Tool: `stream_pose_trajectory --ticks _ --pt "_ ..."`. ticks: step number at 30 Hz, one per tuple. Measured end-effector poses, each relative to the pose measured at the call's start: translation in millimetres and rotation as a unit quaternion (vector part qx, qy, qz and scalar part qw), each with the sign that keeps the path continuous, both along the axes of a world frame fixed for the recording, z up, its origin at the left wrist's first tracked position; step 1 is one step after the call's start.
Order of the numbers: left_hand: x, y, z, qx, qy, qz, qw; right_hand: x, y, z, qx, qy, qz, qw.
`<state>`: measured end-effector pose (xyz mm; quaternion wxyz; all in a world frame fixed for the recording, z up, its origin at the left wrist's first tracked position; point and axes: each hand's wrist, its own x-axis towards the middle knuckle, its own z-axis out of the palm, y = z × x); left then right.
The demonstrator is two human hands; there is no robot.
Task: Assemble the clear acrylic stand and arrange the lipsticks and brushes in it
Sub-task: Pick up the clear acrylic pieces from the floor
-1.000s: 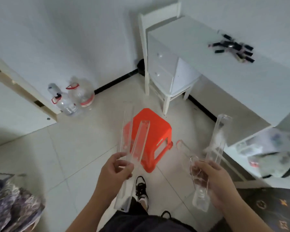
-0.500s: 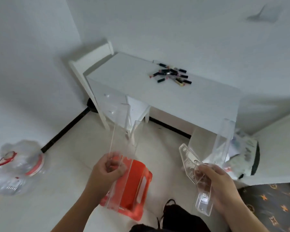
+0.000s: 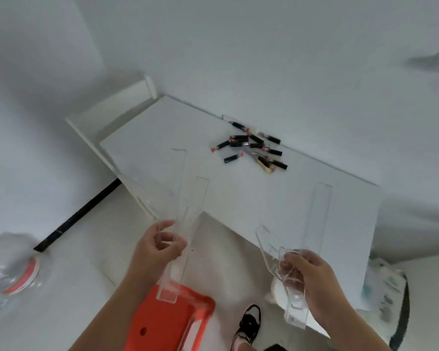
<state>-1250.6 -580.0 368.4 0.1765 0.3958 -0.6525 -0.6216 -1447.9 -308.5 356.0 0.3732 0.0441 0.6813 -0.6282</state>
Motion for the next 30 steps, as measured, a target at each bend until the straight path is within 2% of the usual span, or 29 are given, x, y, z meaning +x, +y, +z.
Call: stream_pose_trajectory --ticks 7,16,23,30 --pt "-92 -39 -4 -0.007 0.010 0.015 1.000 -103 -25 2 -0.007 0.031 0.017 0.999" --pt "-145 -77 -7 -0.018 -0.032 -0.001 0.999 -151 -49 -18 0.009 0.006 -0.006 1.000" --pt "-199 -121 -17 -0.044 -0.069 -0.056 0.995 -165 -69 -40 0.057 -0.003 -0.029 0.998" --pt "-260 -202 -62 -0.047 -0.091 -0.172 0.980 -166 -136 -55 0.129 -0.010 -0.052 0.990"
